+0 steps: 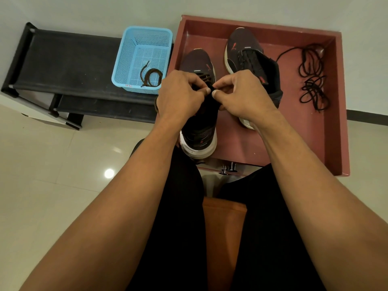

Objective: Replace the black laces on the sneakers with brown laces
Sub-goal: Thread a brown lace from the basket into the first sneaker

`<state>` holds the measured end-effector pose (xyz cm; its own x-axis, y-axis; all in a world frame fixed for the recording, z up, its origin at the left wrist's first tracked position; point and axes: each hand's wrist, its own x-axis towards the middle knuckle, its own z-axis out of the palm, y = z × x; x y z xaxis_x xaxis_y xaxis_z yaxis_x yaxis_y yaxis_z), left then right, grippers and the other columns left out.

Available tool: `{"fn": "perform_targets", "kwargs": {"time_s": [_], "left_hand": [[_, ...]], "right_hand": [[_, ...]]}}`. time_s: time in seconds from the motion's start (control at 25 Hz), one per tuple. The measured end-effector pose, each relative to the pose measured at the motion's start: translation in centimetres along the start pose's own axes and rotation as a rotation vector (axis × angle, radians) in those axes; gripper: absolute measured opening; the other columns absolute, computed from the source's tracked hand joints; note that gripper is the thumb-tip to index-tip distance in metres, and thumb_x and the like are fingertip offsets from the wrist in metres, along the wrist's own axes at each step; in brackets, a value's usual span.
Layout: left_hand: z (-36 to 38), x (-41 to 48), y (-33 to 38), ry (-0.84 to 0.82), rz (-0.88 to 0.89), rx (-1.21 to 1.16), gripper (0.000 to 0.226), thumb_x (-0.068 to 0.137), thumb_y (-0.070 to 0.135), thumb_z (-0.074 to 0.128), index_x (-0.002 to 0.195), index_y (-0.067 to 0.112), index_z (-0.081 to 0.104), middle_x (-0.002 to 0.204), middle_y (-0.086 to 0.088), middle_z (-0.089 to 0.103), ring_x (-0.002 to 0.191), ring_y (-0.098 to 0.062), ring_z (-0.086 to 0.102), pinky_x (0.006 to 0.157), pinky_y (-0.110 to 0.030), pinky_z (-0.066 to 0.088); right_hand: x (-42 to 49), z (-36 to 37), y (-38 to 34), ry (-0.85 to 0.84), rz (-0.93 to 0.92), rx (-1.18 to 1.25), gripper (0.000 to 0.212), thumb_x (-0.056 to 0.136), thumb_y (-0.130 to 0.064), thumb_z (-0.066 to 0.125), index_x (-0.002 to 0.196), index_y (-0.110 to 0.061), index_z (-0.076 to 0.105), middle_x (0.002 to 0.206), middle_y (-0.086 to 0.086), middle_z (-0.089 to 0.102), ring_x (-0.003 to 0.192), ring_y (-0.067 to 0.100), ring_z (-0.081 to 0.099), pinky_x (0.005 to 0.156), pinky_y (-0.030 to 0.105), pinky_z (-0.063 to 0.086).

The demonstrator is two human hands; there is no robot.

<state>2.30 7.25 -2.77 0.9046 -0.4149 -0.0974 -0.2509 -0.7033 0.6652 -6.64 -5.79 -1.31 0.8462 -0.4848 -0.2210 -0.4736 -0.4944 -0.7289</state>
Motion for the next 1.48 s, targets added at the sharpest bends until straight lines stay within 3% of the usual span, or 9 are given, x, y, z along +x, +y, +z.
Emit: {"fn": "perform_targets", "kwargs": {"time_s": [0.24,0.4,0.48,0.6,0.8,1.08,1.2,1.32,1.48], "left_hand": [[-0.5,0.0,0.1,-0.003,0.016,0.032,0.008,0.086,0.044,0.082,0.092,0.039,0.081,0.083,0.017,0.066,0.082,-0.005,0.063,0.057,-0.019,0.038],[-0.8,-0.3,-0.1,-0.045,0.075,0.075,0.015,0.084,0.040,0.084,0.098,0.039,0.080,0.096,0.014,0.071,0.094,-0.008,0.067,0.074,-0.027,0.051],[-1.3,-0.3,-0.5,0.006,0.105,0.124,0.025,0.077,0.038,0.088,0.097,0.039,0.073,0.106,0.009,0.066,0.106,-0.016,0.065,0.087,-0.035,0.053],[-2.7,-0.9,-1.2,0.134,0.042,0.326,0.055,0.070,0.046,0.092,0.108,0.024,0.059,0.119,0.001,0.056,0.118,-0.026,0.054,0.089,-0.038,0.040],[-2.6,-1.5,-2.5,0.072,-0.193,0.359,0.058,0.071,0.067,0.083,0.100,0.018,0.071,0.104,-0.007,0.069,0.101,-0.031,0.068,0.081,-0.045,0.058],[-2.2,-1.1,-2.8,-0.005,-0.218,0.234,0.054,0.073,0.067,0.075,0.085,0.014,0.071,0.089,-0.009,0.070,0.090,-0.029,0.069,0.073,-0.041,0.057],[-2.5,-1.5,-2.3,-0.037,-0.187,0.213,0.044,0.082,0.054,0.076,0.062,0.018,0.061,0.071,-0.004,0.064,0.082,-0.028,0.069,0.069,-0.037,0.052],[-2.6,-1.7,-2.2,-0.055,-0.154,0.198,0.038,0.084,0.045,0.076,0.062,0.019,0.059,0.066,-0.002,0.065,0.078,-0.027,0.071,0.075,-0.037,0.059],[-2.6,-1.6,-2.3,-0.063,-0.130,0.123,0.032,0.086,0.036,0.074,0.065,0.019,0.056,0.059,-0.003,0.069,0.058,-0.023,0.072,0.072,-0.037,0.064]], "right_hand": [[-0.1,0.0,0.1,-0.001,0.028,0.108,0.017,0.104,-0.024,0.064,0.093,-0.020,0.077,0.082,-0.001,0.078,0.065,0.011,0.077,0.082,0.037,0.065],[0.0,0.2,-0.1,0.005,-0.009,-0.015,0.008,0.103,-0.019,0.067,0.096,-0.020,0.070,0.078,-0.002,0.076,0.058,0.005,0.074,0.076,0.027,0.063],[0.1,0.3,-0.1,0.027,-0.035,-0.075,0.006,0.102,-0.020,0.066,0.096,-0.019,0.069,0.077,-0.002,0.076,0.060,0.006,0.074,0.077,0.028,0.063],[-0.1,0.6,0.0,0.043,-0.052,-0.173,0.007,0.099,-0.023,0.062,0.093,-0.024,0.065,0.082,0.000,0.074,0.070,0.016,0.075,0.079,0.040,0.063],[-0.6,1.1,-0.4,-0.111,0.021,-0.457,0.016,0.092,-0.009,0.057,0.105,-0.016,0.064,0.093,0.012,0.074,0.081,0.033,0.077,0.080,0.045,0.064],[-2.1,0.9,-1.6,-0.425,0.211,-0.561,0.011,0.096,0.001,0.062,0.087,-0.005,0.059,0.058,0.006,0.072,0.053,0.020,0.075,0.060,0.034,0.065],[-1.5,0.6,-1.3,-0.271,0.147,-0.469,0.006,0.098,-0.001,0.059,0.098,-0.003,0.064,0.058,0.005,0.072,0.049,0.017,0.073,0.054,0.030,0.063],[-1.1,0.0,-0.8,-0.037,0.018,-0.307,0.013,0.101,-0.012,0.063,0.111,-0.013,0.071,0.057,0.002,0.071,0.037,0.006,0.063,0.039,0.018,0.049],[-0.7,0.0,-0.7,0.012,-0.038,-0.246,0.013,0.101,-0.018,0.066,0.093,-0.019,0.076,0.055,0.000,0.070,0.036,0.006,0.062,0.042,0.016,0.047]]}}
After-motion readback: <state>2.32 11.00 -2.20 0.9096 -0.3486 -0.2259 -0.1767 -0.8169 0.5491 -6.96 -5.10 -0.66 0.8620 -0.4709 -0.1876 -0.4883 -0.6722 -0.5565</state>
